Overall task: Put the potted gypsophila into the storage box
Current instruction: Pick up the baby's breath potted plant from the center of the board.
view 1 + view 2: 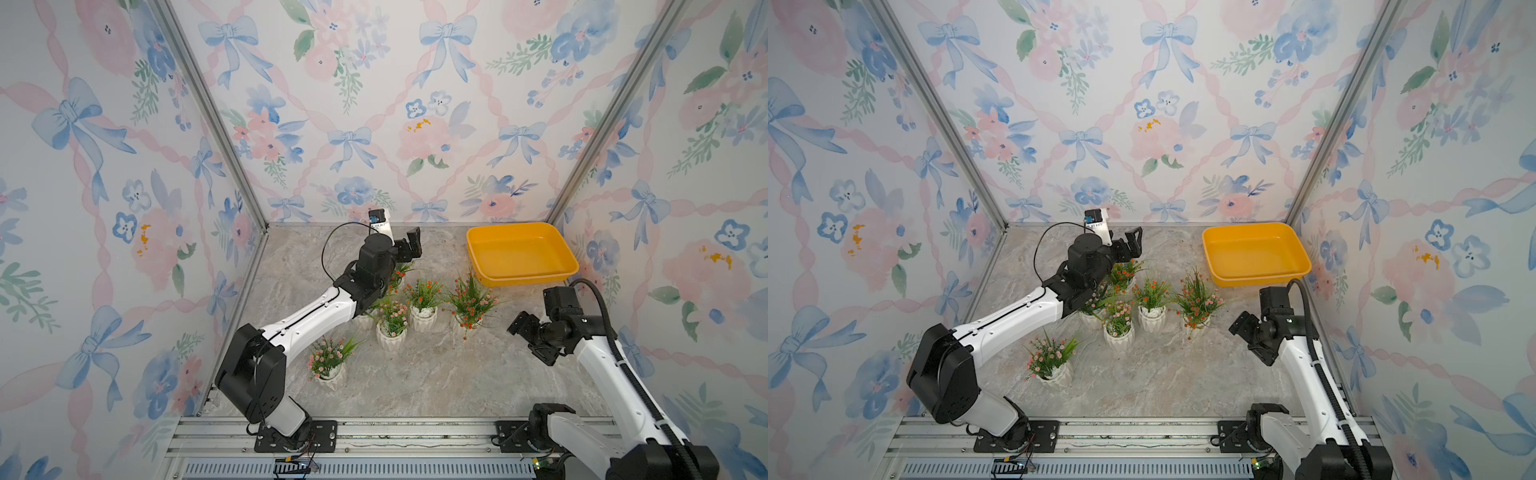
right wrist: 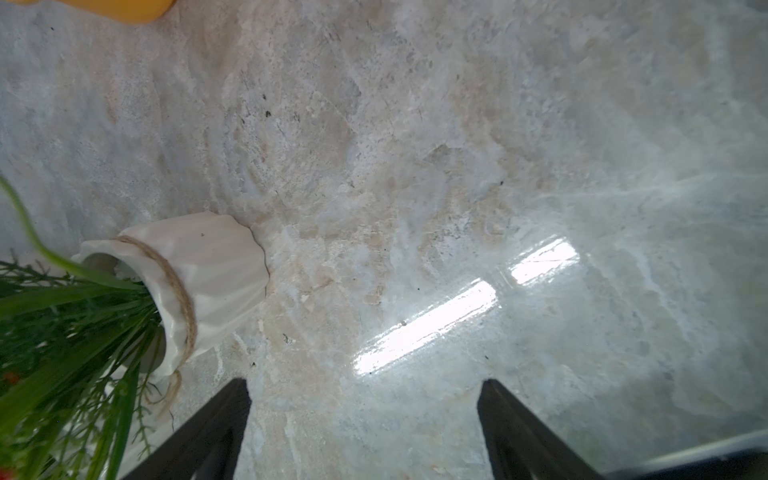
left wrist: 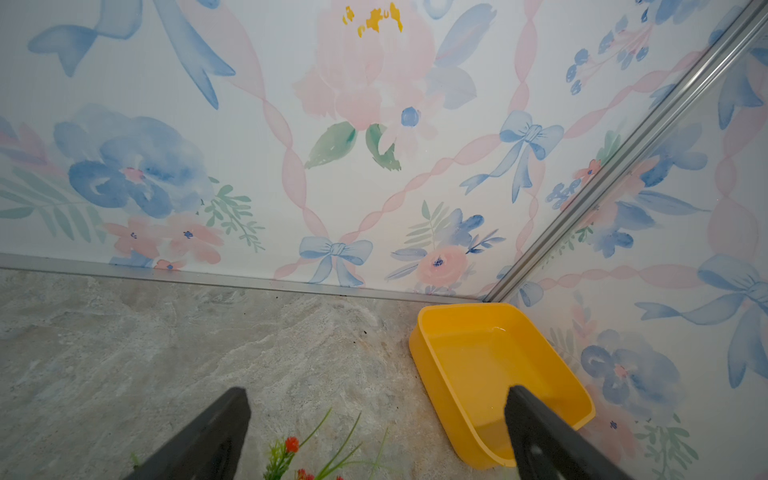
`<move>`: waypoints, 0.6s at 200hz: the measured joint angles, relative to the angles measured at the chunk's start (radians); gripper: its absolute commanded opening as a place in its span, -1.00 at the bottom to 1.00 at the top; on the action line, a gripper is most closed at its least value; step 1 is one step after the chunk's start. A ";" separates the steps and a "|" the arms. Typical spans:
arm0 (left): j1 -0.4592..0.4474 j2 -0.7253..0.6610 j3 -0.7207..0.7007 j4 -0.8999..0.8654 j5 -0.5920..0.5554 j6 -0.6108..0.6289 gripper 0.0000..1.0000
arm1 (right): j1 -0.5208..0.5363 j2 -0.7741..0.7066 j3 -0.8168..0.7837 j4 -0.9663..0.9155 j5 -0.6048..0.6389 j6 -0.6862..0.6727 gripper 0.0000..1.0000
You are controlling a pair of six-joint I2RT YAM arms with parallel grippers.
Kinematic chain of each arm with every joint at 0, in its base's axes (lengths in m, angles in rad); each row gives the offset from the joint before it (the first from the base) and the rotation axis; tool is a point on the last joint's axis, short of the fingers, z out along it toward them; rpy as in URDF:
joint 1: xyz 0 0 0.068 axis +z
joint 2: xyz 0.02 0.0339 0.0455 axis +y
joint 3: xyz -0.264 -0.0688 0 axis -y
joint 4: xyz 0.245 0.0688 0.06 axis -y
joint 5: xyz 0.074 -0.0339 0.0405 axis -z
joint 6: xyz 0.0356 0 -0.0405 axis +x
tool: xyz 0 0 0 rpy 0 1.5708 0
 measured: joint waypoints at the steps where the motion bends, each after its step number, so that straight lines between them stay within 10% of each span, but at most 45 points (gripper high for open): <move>1: 0.000 0.000 0.002 0.000 0.001 0.002 0.96 | 0.003 0.000 -0.002 0.001 0.000 0.003 0.76; 120: 0.171 -0.002 0.002 -0.004 0.164 0.084 0.96 | 0.266 0.237 0.064 0.219 0.039 0.225 0.61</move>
